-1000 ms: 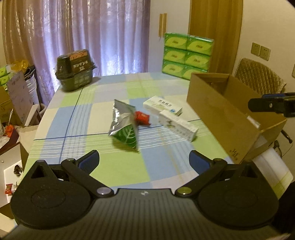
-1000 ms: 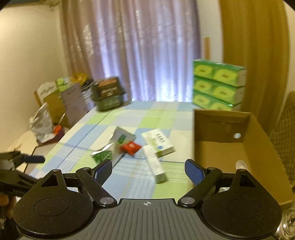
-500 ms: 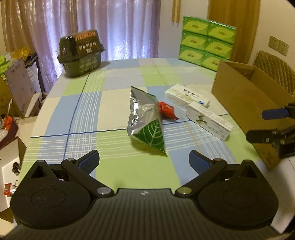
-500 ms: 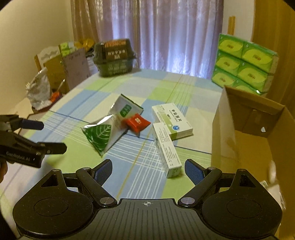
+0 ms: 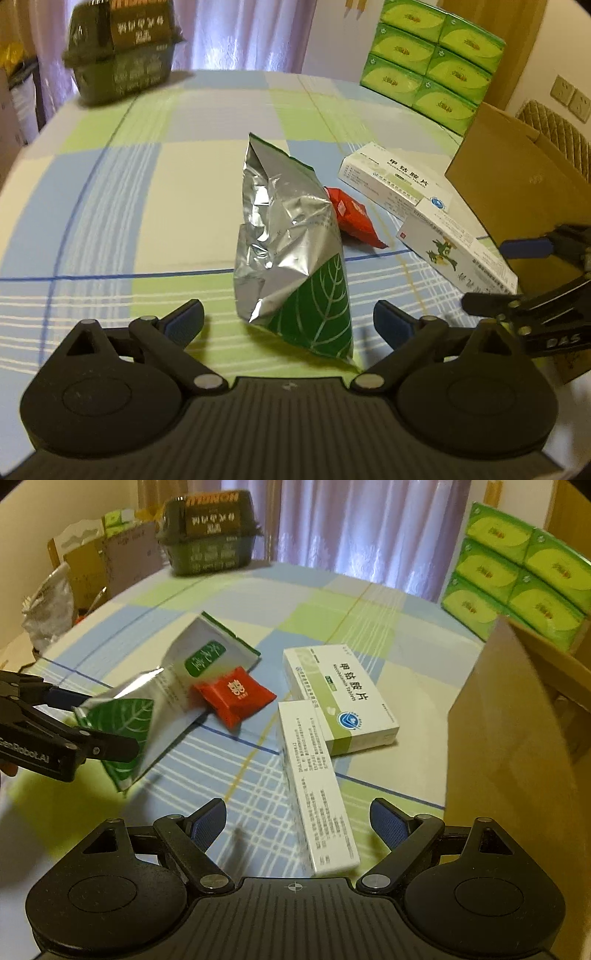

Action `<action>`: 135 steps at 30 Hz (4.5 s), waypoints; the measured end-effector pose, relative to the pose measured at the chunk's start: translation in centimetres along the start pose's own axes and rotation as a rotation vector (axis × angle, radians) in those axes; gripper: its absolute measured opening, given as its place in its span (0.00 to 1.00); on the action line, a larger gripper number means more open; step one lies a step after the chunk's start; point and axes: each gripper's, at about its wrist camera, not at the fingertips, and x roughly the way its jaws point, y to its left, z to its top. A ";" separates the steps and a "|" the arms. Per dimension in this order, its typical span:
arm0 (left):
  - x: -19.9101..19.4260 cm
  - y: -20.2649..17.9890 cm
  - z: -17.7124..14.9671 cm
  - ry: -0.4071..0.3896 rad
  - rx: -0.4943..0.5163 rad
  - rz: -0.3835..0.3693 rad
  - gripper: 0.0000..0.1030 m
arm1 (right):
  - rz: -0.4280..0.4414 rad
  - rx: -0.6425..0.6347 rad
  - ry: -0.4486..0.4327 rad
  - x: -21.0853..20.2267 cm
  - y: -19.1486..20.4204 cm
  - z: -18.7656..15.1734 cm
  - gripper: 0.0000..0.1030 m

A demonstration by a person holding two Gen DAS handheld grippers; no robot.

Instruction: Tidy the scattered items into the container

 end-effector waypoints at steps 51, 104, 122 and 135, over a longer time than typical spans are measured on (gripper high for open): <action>-17.3 -7.5 -12.0 0.002 0.082 0.139 0.66 | 0.077 0.205 -0.039 -13.1 4.8 -12.8 0.74; -7.2 -5.3 -6.1 0.320 0.137 -0.017 0.92 | 0.064 0.061 0.014 -9.3 3.6 -12.7 0.64; -4.2 -6.1 -5.4 0.410 0.198 0.046 0.83 | 0.066 0.070 0.013 -8.7 3.5 -12.5 0.64; -4.7 -6.8 -5.2 0.395 0.221 0.079 0.60 | 0.067 0.051 0.025 -8.6 3.7 -12.4 0.64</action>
